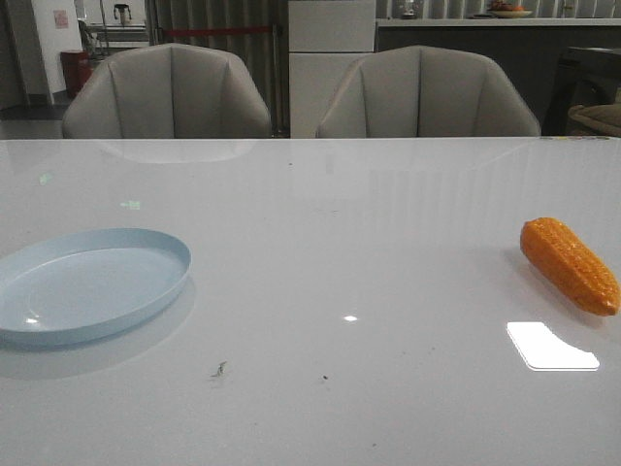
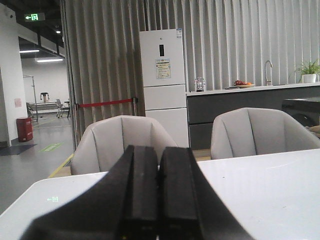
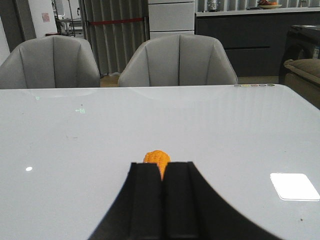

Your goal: Place corn on plate with both arms

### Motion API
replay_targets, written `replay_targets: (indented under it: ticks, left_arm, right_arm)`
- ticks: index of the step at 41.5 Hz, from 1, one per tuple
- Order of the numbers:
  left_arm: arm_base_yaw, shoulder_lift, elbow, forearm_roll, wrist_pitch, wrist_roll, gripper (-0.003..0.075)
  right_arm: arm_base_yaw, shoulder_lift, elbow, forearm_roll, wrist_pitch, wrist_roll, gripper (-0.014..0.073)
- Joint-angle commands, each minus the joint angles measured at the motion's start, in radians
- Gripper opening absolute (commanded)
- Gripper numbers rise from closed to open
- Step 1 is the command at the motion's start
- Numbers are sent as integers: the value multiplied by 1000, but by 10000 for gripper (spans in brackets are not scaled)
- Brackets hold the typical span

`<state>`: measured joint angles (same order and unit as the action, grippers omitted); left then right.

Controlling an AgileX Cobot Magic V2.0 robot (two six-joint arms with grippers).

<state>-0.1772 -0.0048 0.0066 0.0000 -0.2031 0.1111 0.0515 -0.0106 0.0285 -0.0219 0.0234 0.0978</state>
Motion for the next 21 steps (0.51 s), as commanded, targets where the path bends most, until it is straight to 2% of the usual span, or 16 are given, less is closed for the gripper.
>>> replay_targets:
  ticks: [1, 21]
  left_arm:
    - [-8, -15, 36, -6, -72, -6, 89]
    - [-8, -15, 36, -6, -65, -6, 89]
  right_arm:
    - [-5, -23, -21, -5, -86, -4, 57]
    - [-5, -23, -21, -5, -86, -4, 57]
